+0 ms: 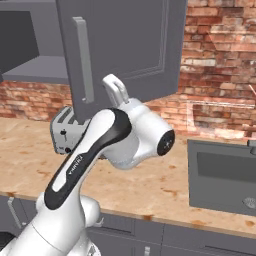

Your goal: Pick the onion, mushroom from the counter and place them in the cabinet. Then close the cabinet.

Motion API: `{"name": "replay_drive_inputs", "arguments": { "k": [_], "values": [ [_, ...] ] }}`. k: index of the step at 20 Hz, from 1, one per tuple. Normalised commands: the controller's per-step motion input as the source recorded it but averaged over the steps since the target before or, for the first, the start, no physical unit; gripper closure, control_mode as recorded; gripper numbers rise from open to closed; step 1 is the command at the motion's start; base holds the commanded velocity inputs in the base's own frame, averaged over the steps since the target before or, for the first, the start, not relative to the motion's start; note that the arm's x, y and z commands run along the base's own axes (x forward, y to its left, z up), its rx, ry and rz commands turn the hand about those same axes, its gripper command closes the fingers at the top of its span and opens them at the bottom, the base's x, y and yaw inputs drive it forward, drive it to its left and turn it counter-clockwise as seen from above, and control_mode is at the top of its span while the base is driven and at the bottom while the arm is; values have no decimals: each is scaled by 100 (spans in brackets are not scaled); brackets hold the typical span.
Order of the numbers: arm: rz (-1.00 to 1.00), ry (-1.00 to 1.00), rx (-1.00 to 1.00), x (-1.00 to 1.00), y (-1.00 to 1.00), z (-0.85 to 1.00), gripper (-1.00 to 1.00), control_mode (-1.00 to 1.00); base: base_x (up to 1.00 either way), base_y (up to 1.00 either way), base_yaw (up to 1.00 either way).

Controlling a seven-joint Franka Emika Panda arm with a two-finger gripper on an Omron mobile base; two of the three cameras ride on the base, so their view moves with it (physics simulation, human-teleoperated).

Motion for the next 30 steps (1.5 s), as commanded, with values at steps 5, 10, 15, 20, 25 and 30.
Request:
{"name": "replay_drive_inputs", "arguments": {
  "k": [5,10,15,20,25,30],
  "values": [
    [-42,43,13,62,25,4,-100,-100,0,0,0],
    [-28,28,11,100,26,-13,-100,-100,0,0,0],
    [-21,20,8,100,11,-17,-100,-100,0,0,0],
    [-13,7,4,100,1,-6,-100,-100,0,0,0],
    [-7,0,1,100,0,-9,-100,-100,0,0,0],
    [-6,0,0,97,0,-7,-100,-100,0,0,0]
  ]
}}
